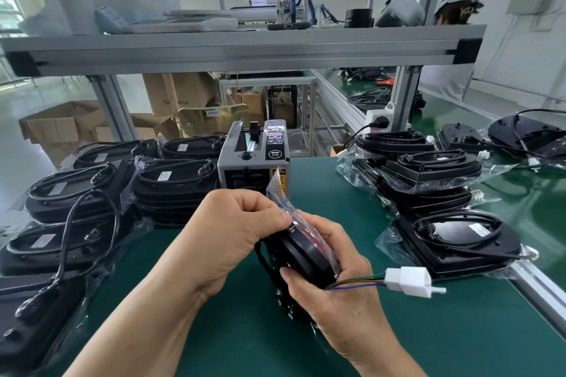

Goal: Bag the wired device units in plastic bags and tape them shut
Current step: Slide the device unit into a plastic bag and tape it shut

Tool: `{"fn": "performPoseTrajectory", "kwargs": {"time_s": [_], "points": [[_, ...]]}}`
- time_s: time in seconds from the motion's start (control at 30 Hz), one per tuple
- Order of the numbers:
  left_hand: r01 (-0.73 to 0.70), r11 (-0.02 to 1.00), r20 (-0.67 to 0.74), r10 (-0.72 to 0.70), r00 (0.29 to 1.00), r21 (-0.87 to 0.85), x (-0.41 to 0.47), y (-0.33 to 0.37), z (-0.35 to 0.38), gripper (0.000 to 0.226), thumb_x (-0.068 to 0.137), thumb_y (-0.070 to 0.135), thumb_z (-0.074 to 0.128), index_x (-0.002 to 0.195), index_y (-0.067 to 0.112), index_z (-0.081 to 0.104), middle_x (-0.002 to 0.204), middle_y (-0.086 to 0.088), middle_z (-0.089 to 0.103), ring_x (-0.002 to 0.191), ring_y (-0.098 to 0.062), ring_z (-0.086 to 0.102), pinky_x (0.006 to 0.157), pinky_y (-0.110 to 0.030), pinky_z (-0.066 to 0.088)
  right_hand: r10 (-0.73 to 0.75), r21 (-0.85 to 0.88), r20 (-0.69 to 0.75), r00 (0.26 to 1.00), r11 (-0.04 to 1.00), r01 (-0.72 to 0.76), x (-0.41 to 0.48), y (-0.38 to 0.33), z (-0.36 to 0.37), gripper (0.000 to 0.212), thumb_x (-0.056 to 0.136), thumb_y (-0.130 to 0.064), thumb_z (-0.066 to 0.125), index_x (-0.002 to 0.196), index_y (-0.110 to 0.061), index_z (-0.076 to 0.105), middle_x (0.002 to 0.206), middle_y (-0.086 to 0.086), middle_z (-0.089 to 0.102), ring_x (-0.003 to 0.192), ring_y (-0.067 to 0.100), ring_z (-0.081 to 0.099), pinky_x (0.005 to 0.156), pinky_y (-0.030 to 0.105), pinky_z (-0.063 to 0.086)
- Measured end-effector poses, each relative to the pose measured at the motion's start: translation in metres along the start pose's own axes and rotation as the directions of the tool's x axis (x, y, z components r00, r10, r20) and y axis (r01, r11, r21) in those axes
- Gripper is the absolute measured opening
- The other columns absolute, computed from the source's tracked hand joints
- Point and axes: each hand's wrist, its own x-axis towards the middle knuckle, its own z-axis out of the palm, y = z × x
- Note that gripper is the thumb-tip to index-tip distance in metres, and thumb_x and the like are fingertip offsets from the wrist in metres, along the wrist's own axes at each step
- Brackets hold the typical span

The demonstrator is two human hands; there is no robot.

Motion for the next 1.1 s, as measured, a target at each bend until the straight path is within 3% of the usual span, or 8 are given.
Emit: {"fn": "performPoseTrajectory", "kwargs": {"time_s": [0.33, 0.47, 0.63, 0.77, 0.83, 0.9, 0.97, 1.1], "points": [[-0.056, 0.998, -0.015, 0.056, 0.998, 0.037, 0.001, -0.004, 0.0, 0.017, 0.074, 0.011, 0.079, 0.06, 0.006, 0.069, 0.055, 0.001, 0.059, 0.045, 0.0, 0.047, 0.047, -0.01, 0.039, 0.013, 0.0, -0.006, 1.0, 1.0, -0.013, 0.0, 0.002, 0.0, 0.06, 0.072, -0.013, 0.077, 0.126, -0.033, 0.06, 0.111, -0.003, 0.072, 0.097, 0.022, 0.07, 0.081, 0.044, 0.061], [-0.095, 0.989, -0.033, 0.099, 0.995, 0.118, 0.0, -0.007, 0.001, 0.017, 0.074, 0.012, 0.081, 0.062, 0.011, 0.069, 0.051, 0.007, 0.053, 0.047, -0.003, 0.042, 0.047, -0.013, 0.037, 0.023, 0.016, -0.003, 1.0, 1.0, -0.023, 0.0, 0.001, 0.001, 0.061, 0.073, -0.011, 0.077, 0.126, -0.033, 0.059, 0.111, -0.001, 0.072, 0.095, 0.024, 0.071, 0.08, 0.047, 0.06], [-0.124, 0.969, -0.09, 0.146, 0.985, 0.215, -0.004, -0.012, 0.004, 0.02, 0.061, 0.032, 0.071, 0.078, 0.024, 0.065, 0.054, 0.012, 0.046, 0.051, -0.007, 0.04, 0.05, -0.023, 0.039, 0.037, 0.029, 0.005, 0.999, 0.999, -0.037, 0.0, -0.001, 0.001, 0.06, 0.073, -0.01, 0.077, 0.124, -0.036, 0.06, 0.11, 0.001, 0.073, 0.095, 0.023, 0.071, 0.081, 0.046, 0.06], [-0.064, 0.983, -0.175, 0.095, 0.98, 0.174, -0.003, -0.017, 0.009, 0.015, 0.08, 0.019, 0.065, 0.085, 0.033, 0.064, 0.07, 0.003, 0.064, 0.063, -0.011, 0.055, 0.07, -0.045, 0.053, 0.055, 0.018, 0.006, 0.998, 0.998, -0.055, 0.0, -0.002, 0.002, 0.061, 0.069, -0.013, 0.075, 0.123, -0.038, 0.06, 0.104, 0.002, 0.074, 0.085, 0.026, 0.072, 0.075, 0.05, 0.06], [-0.055, 0.989, -0.189, 0.08, 0.979, 0.135, -0.003, -0.019, 0.01, 0.02, 0.088, 0.012, 0.061, 0.083, 0.031, 0.066, 0.075, 0.003, 0.069, 0.067, -0.011, 0.059, 0.073, -0.045, 0.054, 0.06, 0.013, 0.007, 0.998, 0.998, -0.06, -0.001, -0.003, 0.002, 0.062, 0.068, -0.014, 0.075, 0.123, -0.038, 0.06, 0.102, 0.003, 0.074, 0.083, 0.026, 0.072, 0.073, 0.051, 0.06], [-0.063, 0.994, -0.172, 0.077, 0.982, 0.084, -0.003, -0.02, 0.011, 0.008, 0.087, 0.021, 0.067, 0.082, 0.028, 0.067, 0.07, 0.007, 0.065, 0.063, -0.007, 0.056, 0.067, -0.037, 0.052, 0.053, -0.005, 0.009, 0.999, 0.999, -0.053, -0.001, -0.003, 0.002, 0.062, 0.068, -0.015, 0.075, 0.124, -0.038, 0.06, 0.103, 0.002, 0.074, 0.084, 0.026, 0.072, 0.074, 0.051, 0.06], [-0.082, 0.991, -0.156, 0.097, 0.983, 0.104, -0.005, -0.022, 0.011, 0.015, 0.078, 0.034, 0.077, 0.085, 0.027, 0.065, 0.063, 0.012, 0.053, 0.059, -0.004, 0.049, 0.061, -0.026, 0.046, 0.05, -0.025, 0.005, 0.999, 0.998, -0.05, -0.002, -0.001, 0.001, 0.065, 0.067, -0.016, 0.076, 0.126, -0.037, 0.058, 0.107, -0.002, 0.074, 0.089, 0.022, 0.073, 0.079, 0.047, 0.06], [-0.083, 0.98, -0.158, 0.113, 0.981, 0.182, -0.008, -0.024, 0.011, 0.027, 0.066, 0.043, 0.074, 0.088, 0.034, 0.062, 0.062, 0.017, 0.044, 0.057, -0.001, 0.043, 0.06, -0.025, 0.046, 0.105, -0.027, 0.001, 0.994, 0.994, -0.105, -0.003, -0.002, 0.002, 0.074, 0.063, -0.023, 0.079, 0.131, -0.036, 0.053, 0.119, -0.022, 0.068, 0.109, 0.0, 0.066, 0.093, 0.02, 0.052]]}}
